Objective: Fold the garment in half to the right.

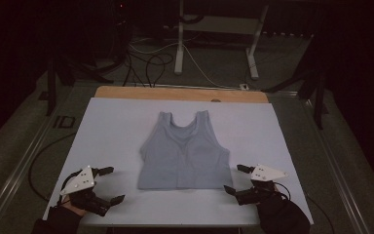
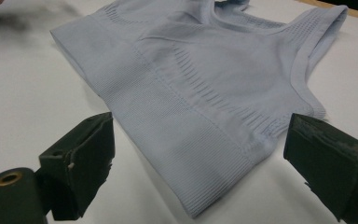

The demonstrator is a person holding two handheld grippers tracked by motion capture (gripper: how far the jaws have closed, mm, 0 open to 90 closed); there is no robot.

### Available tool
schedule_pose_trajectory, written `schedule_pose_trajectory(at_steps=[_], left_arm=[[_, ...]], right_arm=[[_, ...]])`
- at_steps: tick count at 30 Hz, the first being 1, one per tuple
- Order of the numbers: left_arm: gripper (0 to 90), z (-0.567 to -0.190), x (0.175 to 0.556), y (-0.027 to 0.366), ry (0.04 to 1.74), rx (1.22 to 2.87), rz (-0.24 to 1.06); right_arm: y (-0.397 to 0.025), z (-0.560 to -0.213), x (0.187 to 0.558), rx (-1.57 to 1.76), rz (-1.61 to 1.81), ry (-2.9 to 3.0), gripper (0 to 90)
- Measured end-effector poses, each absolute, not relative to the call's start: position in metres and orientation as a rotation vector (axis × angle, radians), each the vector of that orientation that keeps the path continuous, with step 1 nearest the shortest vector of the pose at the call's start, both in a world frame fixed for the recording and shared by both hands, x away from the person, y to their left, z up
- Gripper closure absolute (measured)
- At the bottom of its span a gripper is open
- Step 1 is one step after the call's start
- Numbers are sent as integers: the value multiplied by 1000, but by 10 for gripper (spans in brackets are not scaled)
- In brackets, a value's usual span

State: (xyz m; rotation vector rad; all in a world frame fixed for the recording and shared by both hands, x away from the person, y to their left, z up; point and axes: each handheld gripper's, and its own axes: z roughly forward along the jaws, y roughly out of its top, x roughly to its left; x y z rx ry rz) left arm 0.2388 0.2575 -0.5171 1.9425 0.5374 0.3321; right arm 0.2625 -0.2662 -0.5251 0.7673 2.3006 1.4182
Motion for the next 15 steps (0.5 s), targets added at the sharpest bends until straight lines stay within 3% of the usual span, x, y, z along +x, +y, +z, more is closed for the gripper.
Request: schedule_pose_trajectory(at_steps=[15], left_arm=[[2,-501,237,240,502,1968,270]], right_arm=[[-253,-503,259,719,1387,2342,87]])
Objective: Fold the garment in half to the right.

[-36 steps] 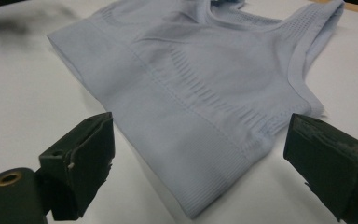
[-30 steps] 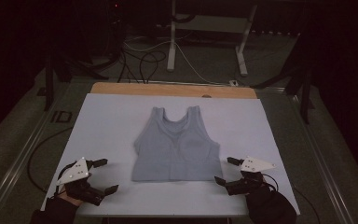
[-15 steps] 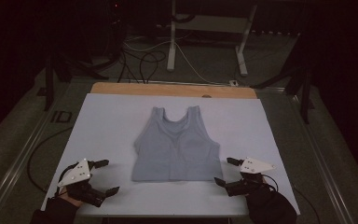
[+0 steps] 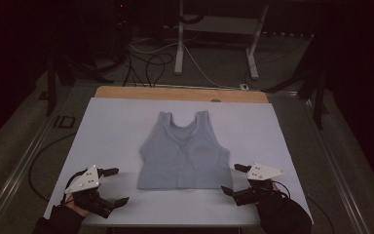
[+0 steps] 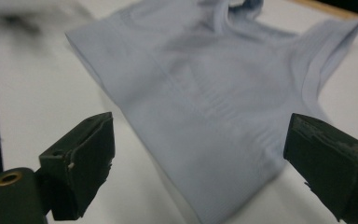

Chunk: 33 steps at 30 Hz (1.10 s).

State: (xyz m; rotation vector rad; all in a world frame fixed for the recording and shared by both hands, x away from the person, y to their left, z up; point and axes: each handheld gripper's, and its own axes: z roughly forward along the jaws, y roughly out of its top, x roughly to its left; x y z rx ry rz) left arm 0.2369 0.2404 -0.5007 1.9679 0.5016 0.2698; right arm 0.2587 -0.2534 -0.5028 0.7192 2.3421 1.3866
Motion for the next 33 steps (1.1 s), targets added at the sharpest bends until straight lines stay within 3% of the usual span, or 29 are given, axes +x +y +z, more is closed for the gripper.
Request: schedule_pose_trajectory(at_steps=[17,33], left_arm=[[2,-468,244,225,456,2009,293],[2,-461,248,216,466,2050,288]], right_arm=[[-236,-428,285,617,1419,2235,87],[-196,-407,323,523,1435,2251,88]])
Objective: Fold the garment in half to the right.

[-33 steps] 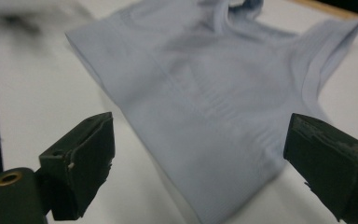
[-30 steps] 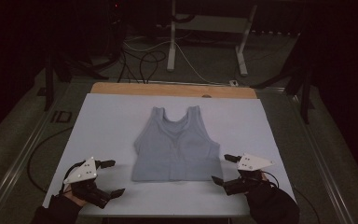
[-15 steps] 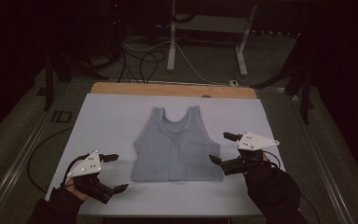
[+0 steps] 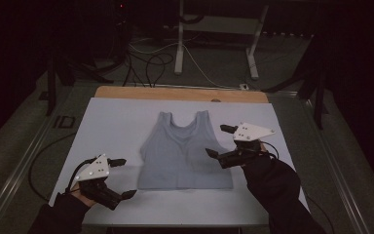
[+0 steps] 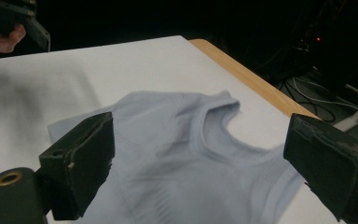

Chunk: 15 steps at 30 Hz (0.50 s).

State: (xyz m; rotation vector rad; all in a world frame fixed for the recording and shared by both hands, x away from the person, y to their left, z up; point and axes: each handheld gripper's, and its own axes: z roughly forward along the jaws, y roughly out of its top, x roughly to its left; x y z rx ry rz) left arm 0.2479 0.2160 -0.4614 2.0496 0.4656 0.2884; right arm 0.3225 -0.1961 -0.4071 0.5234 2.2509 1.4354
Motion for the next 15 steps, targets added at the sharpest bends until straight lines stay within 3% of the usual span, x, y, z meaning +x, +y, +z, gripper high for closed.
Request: schedule_pose_trajectory(at_steps=[15], left_arm=[[2,-468,253,203,499,2086,294]], right_arm=[[-152,-405,365,498,1454,2295,88]])
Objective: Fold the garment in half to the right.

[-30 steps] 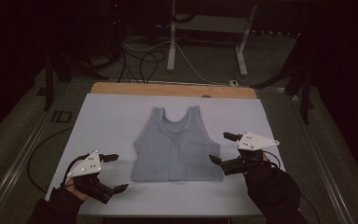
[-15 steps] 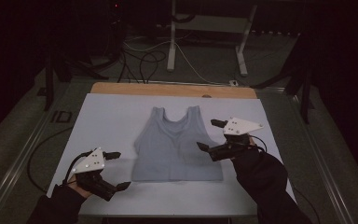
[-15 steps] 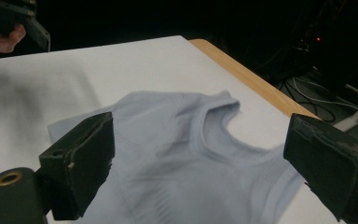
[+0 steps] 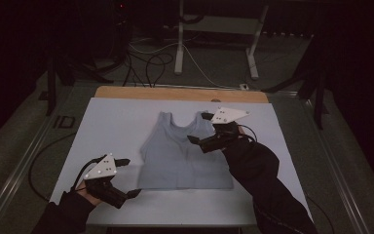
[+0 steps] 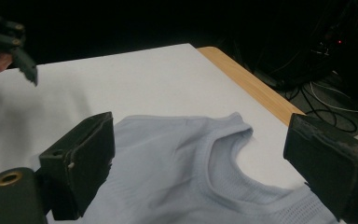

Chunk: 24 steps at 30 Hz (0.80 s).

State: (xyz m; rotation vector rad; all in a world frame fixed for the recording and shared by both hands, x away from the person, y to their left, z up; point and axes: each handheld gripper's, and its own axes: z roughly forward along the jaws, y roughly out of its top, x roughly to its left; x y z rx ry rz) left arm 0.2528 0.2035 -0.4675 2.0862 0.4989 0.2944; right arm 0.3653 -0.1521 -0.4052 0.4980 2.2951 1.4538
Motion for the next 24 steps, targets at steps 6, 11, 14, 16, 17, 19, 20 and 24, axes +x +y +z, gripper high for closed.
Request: schedule_pose_trajectory(at_steps=[6,11,14,16,17,19,20,24], left_arm=[[2,-471,255,199,518,2092,303],[2,-474,258,192,552,2091,324],[2,-476,260,190,565,2100,349],[2,-477,260,189,569,2100,357],[2,-478,260,189,577,2101,359],[2,-482,261,188,595,2102,358],[2,-484,262,187,599,2102,356],[2,-489,263,184,636,2104,367]], right_arm=[[-138,-411,379,505,1451,2309,88],[-126,-414,391,508,1455,2325,88],[-118,-416,398,514,1457,2334,88],[-113,-417,403,517,1460,2340,88],[-111,-418,405,516,1459,2341,88],[-106,-419,410,526,1465,2351,88],[-103,-420,411,539,1466,2353,88],[-94,-425,423,543,1456,2370,89]])
